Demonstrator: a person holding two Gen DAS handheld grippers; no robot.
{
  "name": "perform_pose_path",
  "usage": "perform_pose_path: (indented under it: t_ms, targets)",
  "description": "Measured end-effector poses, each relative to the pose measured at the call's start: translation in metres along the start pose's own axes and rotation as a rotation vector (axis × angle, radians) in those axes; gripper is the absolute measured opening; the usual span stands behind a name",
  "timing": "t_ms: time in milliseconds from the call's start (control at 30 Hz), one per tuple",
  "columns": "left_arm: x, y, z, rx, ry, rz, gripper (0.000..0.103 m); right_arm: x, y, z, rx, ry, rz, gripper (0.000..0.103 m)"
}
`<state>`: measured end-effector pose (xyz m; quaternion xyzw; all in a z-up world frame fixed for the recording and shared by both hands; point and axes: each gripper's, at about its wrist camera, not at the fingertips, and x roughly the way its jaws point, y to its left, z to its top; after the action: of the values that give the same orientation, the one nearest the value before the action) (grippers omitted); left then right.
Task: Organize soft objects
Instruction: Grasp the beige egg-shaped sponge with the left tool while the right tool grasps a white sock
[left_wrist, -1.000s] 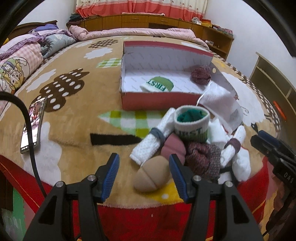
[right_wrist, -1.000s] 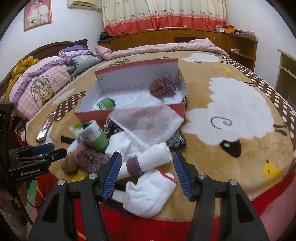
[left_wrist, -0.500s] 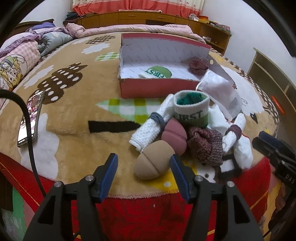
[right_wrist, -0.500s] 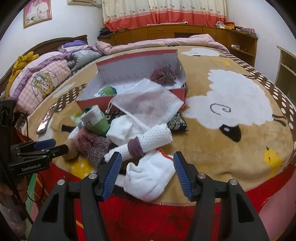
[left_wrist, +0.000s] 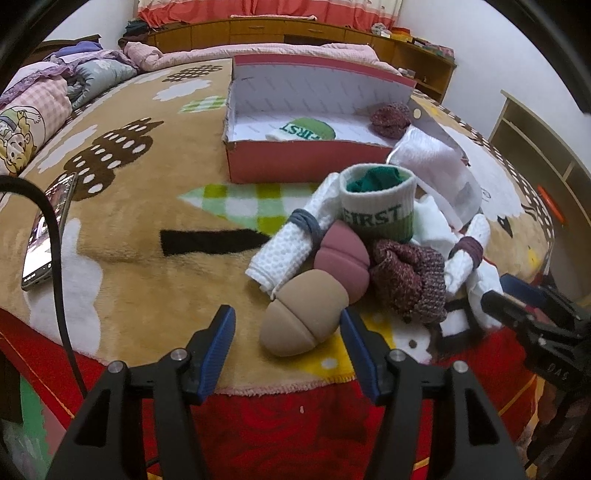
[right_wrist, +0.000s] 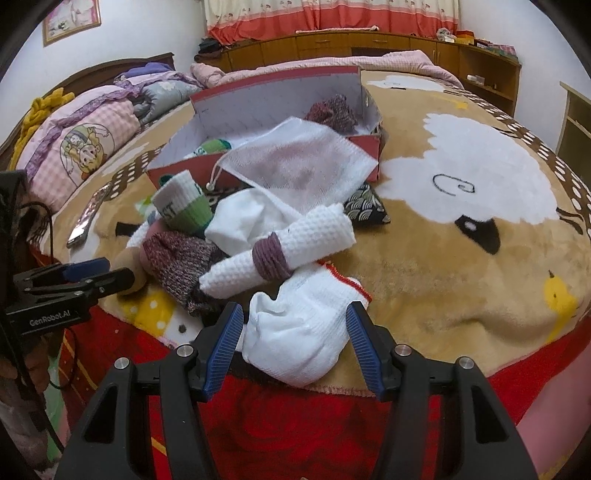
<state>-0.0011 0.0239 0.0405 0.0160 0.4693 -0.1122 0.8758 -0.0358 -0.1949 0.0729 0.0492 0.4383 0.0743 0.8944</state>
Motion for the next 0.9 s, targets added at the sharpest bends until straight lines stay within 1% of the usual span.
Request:
perform_pose_path:
  t_ms: [400,467,533,667,767,800,867,900]
  targets:
    - [0.01,-0.002,-0.001,0.007,0.016,-0.014,0.062,0.012,-0.004,-0.007,0.009,0.028,-0.026,0.059]
    - [0.012,-0.002,-0.002,0.005,0.02,-0.015,0.062,0.012,-0.004,-0.008,0.009,0.024,-0.031,0.056]
    - [0.013,-0.002,-0.002,0.002,0.021,-0.018,0.062,0.012,-0.005,-0.008,0.009,0.02,-0.039,0.051]
    - [0.015,-0.002,-0.003,0.004,0.025,-0.029,0.061,0.011,-0.006,-0.008,0.014,0.015,-0.04,0.047]
    - [0.015,-0.004,-0.004,0.014,0.03,-0.034,0.052,0.01,-0.006,-0.008,0.009,0.013,-0.045,0.042]
    - [0.015,-0.004,-0.005,0.015,0.032,-0.04,0.046,0.01,-0.006,-0.008,0.005,0.013,-0.047,0.04]
    - [0.016,-0.006,-0.006,0.019,0.037,-0.061,0.043,0.009,-0.006,-0.009,0.002,0.011,-0.048,0.038]
    - [0.015,-0.007,-0.007,0.026,0.036,-0.06,0.042,0.009,-0.006,-0.009,0.003,0.01,-0.048,0.036]
